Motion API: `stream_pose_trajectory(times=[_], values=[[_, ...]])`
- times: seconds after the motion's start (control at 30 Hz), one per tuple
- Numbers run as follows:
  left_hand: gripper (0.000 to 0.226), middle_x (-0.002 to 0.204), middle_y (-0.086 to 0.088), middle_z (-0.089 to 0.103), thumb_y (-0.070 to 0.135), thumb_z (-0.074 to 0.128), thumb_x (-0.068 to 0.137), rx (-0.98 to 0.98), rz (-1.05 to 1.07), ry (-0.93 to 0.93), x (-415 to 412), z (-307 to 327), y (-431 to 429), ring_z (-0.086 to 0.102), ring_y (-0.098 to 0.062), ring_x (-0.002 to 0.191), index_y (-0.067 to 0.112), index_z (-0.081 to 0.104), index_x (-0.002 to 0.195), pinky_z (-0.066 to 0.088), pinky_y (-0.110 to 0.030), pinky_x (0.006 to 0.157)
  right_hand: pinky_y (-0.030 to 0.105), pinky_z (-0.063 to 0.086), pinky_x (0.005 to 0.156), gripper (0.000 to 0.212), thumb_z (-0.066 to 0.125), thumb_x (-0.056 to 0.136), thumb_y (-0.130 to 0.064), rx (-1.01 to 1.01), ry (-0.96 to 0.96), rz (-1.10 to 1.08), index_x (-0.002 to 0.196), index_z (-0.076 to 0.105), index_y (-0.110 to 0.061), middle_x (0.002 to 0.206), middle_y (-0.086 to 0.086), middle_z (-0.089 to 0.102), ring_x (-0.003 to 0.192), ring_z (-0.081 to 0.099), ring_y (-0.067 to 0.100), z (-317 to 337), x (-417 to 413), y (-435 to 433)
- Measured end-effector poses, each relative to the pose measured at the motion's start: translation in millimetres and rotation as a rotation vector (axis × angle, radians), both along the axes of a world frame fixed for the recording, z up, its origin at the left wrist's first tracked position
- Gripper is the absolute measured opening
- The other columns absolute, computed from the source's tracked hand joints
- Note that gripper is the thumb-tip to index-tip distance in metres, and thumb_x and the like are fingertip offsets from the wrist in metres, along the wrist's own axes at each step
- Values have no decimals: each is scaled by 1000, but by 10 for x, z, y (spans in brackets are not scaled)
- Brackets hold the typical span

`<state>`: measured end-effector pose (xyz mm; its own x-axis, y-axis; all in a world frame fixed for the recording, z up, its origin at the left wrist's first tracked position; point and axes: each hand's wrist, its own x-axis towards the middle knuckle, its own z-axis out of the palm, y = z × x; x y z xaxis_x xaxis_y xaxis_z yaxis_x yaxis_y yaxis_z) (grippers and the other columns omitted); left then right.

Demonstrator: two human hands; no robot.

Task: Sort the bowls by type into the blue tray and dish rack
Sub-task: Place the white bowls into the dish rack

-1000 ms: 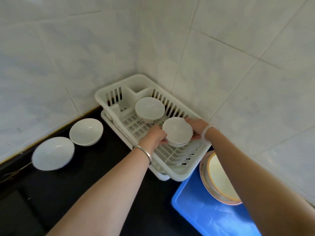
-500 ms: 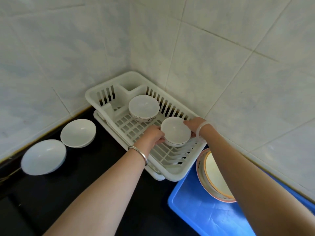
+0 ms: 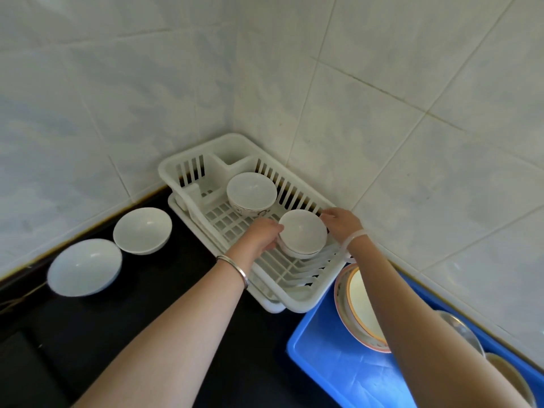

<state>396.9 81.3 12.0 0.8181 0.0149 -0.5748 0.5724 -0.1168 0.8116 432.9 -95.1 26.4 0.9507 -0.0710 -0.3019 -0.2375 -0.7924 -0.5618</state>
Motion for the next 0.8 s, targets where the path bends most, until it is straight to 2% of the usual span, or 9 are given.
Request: stream_pose_trajectory(times=[0.07,0.13,0.2,0.27,0.4,0.53,0.63,0.73,0.8], values=[[31,94,-8,60,15,47,94,38,-15,-92,-88,73,116,52,-22,90,4,56,121,48,-37,89,41,44,98,30,46,94,-24,143,-68,-36,120,59,-16,121,11,63,108,58,29,37,-118,69],[33,85,-1,57,20,45,95,76,-12,-176,-245,138,281,51,-20,87,11,55,126,47,-37,82,44,47,94,24,44,95,-23,262,-78,-29,113,60,-20,113,8,67,96,63,24,75,-245,205],[39,111,-3,61,23,46,95,97,40,-236,-457,166,483,55,-18,102,17,49,134,45,-33,94,38,50,86,23,43,96,-24,325,-72,2,110,62,-20,97,-2,70,83,65,16,115,-397,423],[41,135,0,53,26,47,94,138,108,-267,-694,163,695,51,-16,121,18,48,135,41,-39,105,28,52,76,24,44,96,-26,377,-74,38,108,64,-20,86,-10,68,76,65,9,147,-556,694],[40,136,0,54,27,50,94,320,233,-290,-1181,86,1133,50,-16,125,19,50,133,39,-32,105,23,52,71,19,45,95,-28,453,-43,145,99,63,-27,85,-12,68,74,66,4,123,-869,1298],[40,135,-4,55,22,50,94,471,389,-284,-1530,-73,1544,50,-18,125,14,51,133,36,-28,101,27,52,76,21,44,95,-30,455,101,212,106,61,-25,86,-11,66,78,65,8,-113,-1029,1882],[41,135,-9,54,20,51,94,535,533,-257,-1705,-259,1794,50,-22,125,13,49,134,38,-32,103,25,49,69,24,44,95,-31,417,207,201,111,60,-23,89,-7,65,78,62,10,-375,-1068,2232],[45,141,-13,47,14,54,93,589,721,-223,-1823,-467,2011,42,-27,132,10,45,137,34,-38,109,36,52,76,17,43,95,-28,347,223,218,97,59,-25,95,1,67,80,63,17,-546,-1039,2533],[50,148,-13,39,11,54,92,639,777,-197,-1857,-595,2156,34,-26,138,8,40,140,28,-37,112,43,54,84,18,43,95,-27,316,203,205,98,60,-23,102,7,67,89,64,25,-621,-978,2707]])
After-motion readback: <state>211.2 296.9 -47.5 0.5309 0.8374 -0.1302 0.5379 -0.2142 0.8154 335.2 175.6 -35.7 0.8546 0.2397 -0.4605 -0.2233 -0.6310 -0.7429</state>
